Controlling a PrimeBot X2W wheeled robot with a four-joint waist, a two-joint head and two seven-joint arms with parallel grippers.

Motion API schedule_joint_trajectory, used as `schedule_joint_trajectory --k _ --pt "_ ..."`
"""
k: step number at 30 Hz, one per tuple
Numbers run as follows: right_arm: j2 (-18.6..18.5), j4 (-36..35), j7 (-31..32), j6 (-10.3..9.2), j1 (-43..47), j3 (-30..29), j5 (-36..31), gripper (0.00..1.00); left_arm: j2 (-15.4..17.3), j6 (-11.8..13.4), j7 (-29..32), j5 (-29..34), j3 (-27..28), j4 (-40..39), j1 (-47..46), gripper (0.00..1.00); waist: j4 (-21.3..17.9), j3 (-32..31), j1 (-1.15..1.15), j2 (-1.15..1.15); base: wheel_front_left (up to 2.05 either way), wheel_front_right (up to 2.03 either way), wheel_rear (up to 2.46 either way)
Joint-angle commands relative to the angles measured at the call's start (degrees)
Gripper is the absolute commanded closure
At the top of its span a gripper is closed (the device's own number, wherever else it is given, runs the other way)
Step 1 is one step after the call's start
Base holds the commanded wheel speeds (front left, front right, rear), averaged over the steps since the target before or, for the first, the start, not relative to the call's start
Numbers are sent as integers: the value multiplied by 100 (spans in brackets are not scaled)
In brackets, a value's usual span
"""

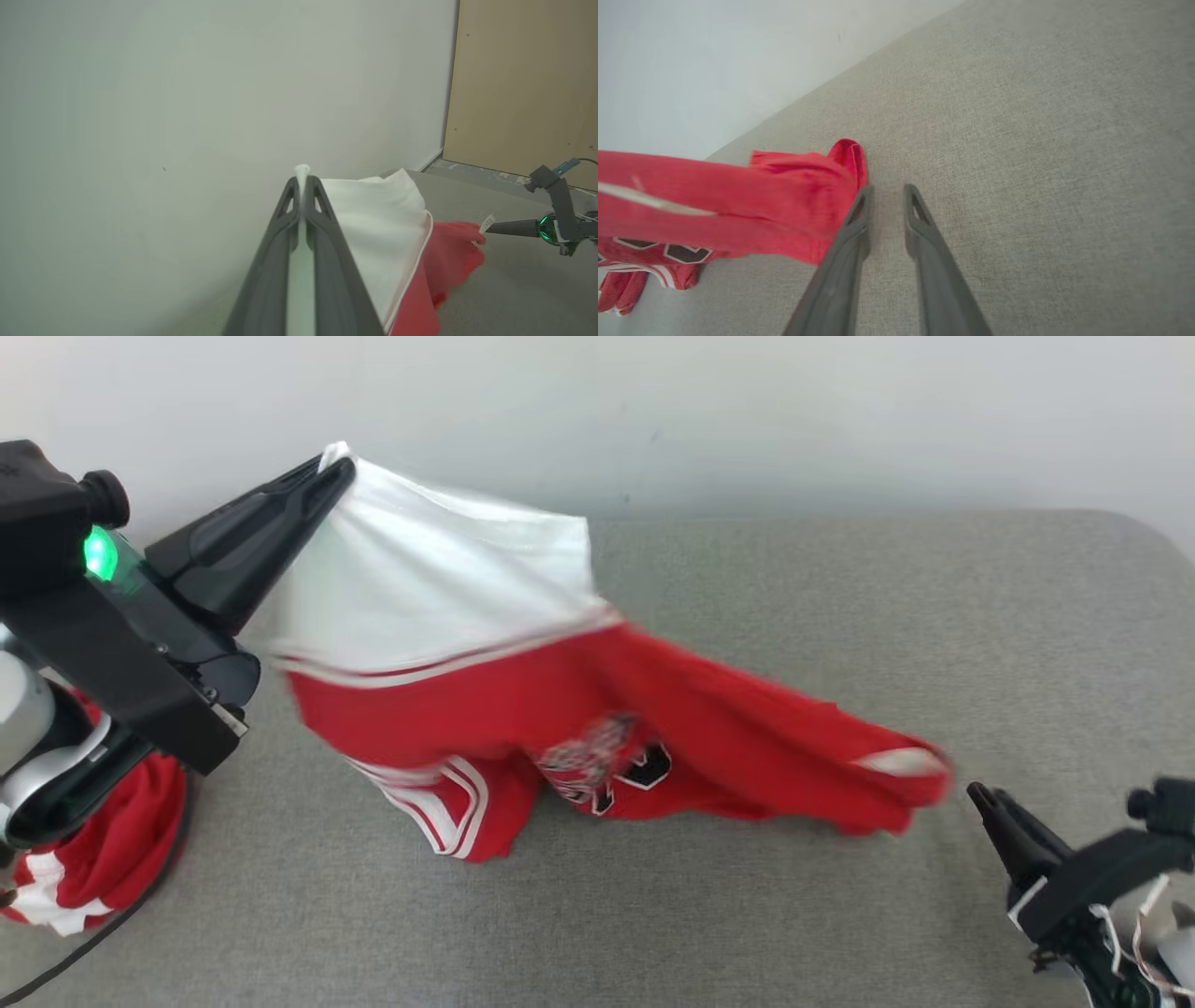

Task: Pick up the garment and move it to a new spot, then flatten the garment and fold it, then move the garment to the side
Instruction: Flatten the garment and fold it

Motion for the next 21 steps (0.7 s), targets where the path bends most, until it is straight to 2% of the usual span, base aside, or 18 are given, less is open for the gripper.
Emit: schedule_joint_trajectory --k 1,8,13,21 --pt "-15 39 -192 -16 117 -29 -60 0 -19 15 -79 28 32 59 88 100 120 144 -1 0 0 0 0" --pt "-248 -401 -1001 -15 722 136 -153 0 -5 14 -184 -59 63 171 295 100 130 232 -1 0 0 0 0" --pt "-215 -947 -1556 -15 935 581 -337 0 73 14 -195 -129 367 74 696 100 93 275 -1 0 0 0 0" --pt "-97 -957 -1811 -15 569 1277 -705 0 8 14 -191 29 829 -9 1422 100 186 373 -1 0 0 0 0"
